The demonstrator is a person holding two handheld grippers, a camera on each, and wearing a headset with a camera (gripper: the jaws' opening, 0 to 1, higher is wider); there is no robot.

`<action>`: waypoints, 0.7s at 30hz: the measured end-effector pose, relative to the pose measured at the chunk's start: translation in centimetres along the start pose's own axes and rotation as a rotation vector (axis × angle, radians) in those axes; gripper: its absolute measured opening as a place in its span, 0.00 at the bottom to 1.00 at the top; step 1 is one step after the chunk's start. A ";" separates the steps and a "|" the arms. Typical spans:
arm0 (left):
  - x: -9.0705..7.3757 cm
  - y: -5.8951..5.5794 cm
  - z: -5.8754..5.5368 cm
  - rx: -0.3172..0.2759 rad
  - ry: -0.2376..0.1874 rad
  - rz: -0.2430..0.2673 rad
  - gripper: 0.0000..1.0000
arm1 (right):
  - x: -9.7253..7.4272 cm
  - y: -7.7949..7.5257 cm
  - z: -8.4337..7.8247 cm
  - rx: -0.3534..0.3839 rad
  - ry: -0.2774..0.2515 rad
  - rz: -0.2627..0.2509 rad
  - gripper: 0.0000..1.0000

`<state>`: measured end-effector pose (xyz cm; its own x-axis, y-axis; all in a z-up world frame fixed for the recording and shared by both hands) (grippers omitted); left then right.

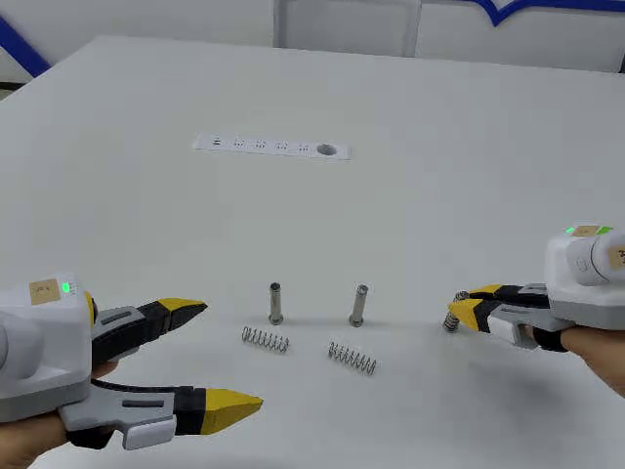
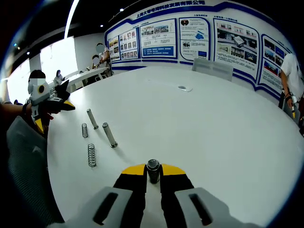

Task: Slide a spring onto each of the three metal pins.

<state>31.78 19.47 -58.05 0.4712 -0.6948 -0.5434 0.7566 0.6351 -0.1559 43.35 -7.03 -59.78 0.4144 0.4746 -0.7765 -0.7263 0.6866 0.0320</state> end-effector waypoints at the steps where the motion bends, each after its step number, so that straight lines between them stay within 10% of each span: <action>1: 0.0 0.0 0.0 0.000 0.000 -0.001 0.82 | 0.0 0.0 0.0 -0.001 0.001 0.000 0.12; 21: 0.0 0.0 0.0 0.002 -0.002 -0.002 0.82 | -0.6 -0.1 -1.5 0.028 0.045 0.003 0.19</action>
<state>31.76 19.48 -57.98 0.4711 -0.6966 -0.5411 0.7583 0.6332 -0.1551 42.35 -8.17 -60.25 0.3865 0.4522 -0.8038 -0.7119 0.7004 0.0517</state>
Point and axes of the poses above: the centre of the closed fingertips' face, and the gripper's own axes: x roughly forward along the fingers, y roughly to its left, z roughly out of its top, the point moved 4 cm from there along -x, roughly backward along the fingers, and after that the axes turned 15 degrees about y, right-handed, at the moved point
